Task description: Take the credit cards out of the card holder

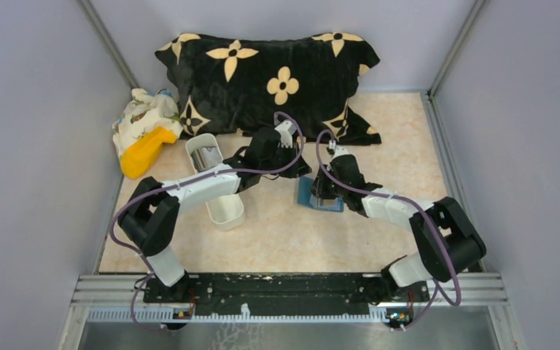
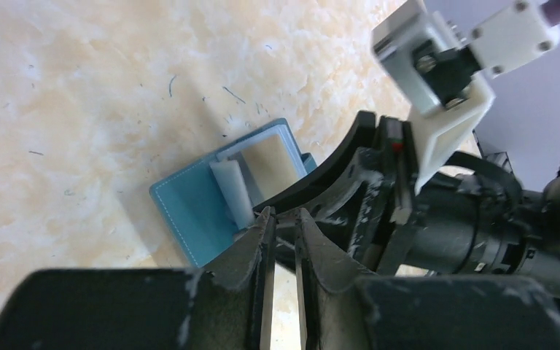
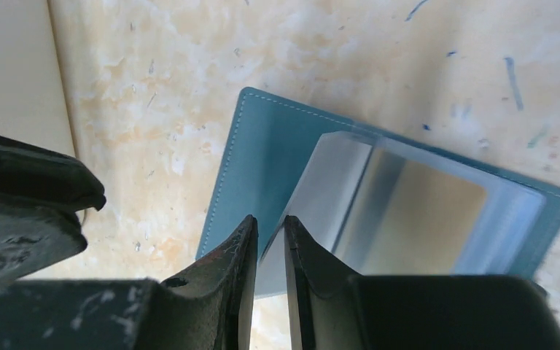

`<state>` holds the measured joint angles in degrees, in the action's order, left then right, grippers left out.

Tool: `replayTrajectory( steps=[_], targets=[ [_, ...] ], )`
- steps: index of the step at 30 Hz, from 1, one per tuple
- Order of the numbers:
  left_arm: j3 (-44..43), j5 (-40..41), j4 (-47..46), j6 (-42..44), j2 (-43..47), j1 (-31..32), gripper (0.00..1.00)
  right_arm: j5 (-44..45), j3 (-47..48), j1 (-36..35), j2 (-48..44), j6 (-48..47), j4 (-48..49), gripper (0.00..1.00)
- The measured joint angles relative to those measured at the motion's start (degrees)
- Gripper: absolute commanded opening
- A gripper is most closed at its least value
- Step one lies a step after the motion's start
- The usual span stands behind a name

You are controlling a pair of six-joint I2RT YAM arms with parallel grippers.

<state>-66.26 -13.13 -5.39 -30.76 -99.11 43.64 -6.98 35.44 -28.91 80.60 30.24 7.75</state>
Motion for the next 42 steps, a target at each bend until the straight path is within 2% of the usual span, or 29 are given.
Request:
replayTrajectory(
  steps=[5,10,12,15,25,35,42],
  targets=[
    [1.6,1.0,-1.0,0.2,0.6,-0.3,0.25,-0.2,2.7,-2.8,5.7,0.5,1.0,0.24],
    [2.8,2.7,-0.6,0.9,0.7,-0.6,0.29,-0.2,3.4,-4.0,9.3,1.5,1.7,0.57],
    [3.2,3.2,-0.7,1.0,0.7,-0.9,0.36,-0.5,3.4,-4.1,9.4,1.7,2.4,0.64],
    [4.1,3.3,-1.5,0.8,0.7,-1.4,0.41,0.4,3.5,-4.2,8.5,1.3,1.7,0.64],
    [5.4,-1.8,-6.6,-1.2,0.6,-2.1,0.42,7.2,3.8,-4.3,-1.1,-0.8,-3.2,0.47],
    [5.6,-6.1,-9.8,-2.7,0.6,-2.1,0.41,11.7,0.9,-1.8,-4.4,-1.4,-7.2,0.11],
    [5.6,-10.5,-12.7,-5.0,-0.7,-2.1,0.42,13.2,-2.0,-1.0,-5.6,-1.1,-8.6,0.01]
  ],
)
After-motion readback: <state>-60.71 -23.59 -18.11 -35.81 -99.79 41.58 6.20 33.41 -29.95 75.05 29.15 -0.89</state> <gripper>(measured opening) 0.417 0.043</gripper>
